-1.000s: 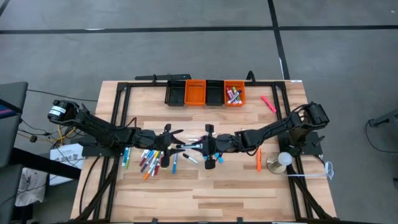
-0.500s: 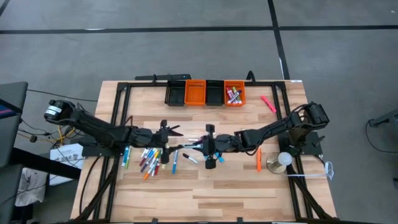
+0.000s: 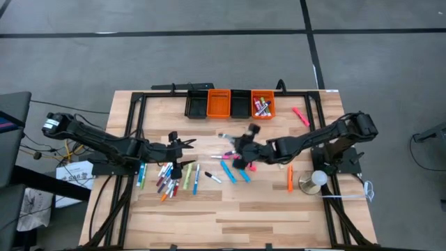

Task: Pick & Place Markers
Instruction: Put the gray marker pen into the right orange bin

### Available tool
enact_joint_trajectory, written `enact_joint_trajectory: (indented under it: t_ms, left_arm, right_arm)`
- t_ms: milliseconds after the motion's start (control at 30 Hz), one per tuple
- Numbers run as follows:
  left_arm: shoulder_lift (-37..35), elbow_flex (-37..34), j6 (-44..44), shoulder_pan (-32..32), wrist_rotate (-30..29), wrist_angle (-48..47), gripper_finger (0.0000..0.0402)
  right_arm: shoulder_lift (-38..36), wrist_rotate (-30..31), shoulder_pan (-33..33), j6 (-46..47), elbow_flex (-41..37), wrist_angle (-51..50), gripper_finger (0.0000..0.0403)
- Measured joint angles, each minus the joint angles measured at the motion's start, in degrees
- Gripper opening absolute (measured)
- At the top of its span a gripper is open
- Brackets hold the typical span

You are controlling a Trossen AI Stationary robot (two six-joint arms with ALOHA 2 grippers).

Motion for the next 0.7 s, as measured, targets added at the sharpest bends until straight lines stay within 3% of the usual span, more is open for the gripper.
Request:
enact_joint_trajectory:
  t_ms: [100,200,500,700]
  left_arm:
    - [0.6,0.0,-0.1,0.0,0.0,0.1,0.026]
    - [1.5,0.0,-0.2,0.1,0.0,0.0,0.026]
    - [3.5,0.0,-0.3,0.1,0.0,0.5,0.026]
    - [3.5,0.0,-0.2,0.0,0.0,1.0,0.026]
  right_arm:
    - [-2.7,8.4,-1.9,2.7,0.0,-5.1,0.0067]
    - [-4.4,12.3,-5.8,6.4,0.0,-9.7,0.0067]
    - [-2.1,9.8,-21.5,17.7,-1.2,-16.4,0.0066]
    - [1.4,9.2,-27.7,19.3,-1.7,-17.3,0.0066]
